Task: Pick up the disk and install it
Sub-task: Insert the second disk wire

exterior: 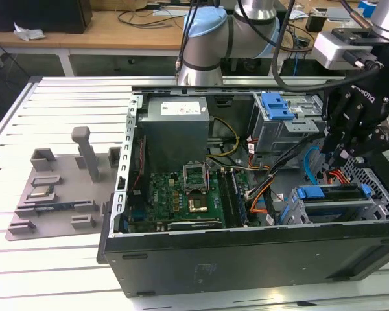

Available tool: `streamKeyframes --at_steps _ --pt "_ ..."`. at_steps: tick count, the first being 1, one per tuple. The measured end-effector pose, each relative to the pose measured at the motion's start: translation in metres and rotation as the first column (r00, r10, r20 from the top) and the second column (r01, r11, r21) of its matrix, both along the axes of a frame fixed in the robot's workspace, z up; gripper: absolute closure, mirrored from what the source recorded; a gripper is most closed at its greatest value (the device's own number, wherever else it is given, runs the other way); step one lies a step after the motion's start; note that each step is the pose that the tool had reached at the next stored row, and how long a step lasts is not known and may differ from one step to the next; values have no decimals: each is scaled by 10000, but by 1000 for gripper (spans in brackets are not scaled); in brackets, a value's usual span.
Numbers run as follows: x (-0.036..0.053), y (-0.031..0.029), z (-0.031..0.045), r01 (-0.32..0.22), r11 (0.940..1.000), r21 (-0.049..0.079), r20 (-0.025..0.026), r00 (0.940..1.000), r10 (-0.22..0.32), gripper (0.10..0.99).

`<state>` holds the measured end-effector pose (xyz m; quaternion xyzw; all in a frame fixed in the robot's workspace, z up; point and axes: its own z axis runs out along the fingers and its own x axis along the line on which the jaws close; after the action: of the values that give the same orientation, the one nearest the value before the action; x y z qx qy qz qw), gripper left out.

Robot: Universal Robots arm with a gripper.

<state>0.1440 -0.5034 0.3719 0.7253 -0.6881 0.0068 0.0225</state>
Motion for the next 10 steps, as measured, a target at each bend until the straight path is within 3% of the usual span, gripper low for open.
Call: streamKeyframes --at_steps 3,6,8,10 --pt "-1 0 0 -2 10000 0 0 10000 2 741" --pt "-1 0 0 -5 10000 1 0 10000 5 925" --pt "-2 -7 -1 -5 10000 1 0 10000 5 925" --pt "-2 -103 -2 -6 10000 -6 0 10000 6 925"
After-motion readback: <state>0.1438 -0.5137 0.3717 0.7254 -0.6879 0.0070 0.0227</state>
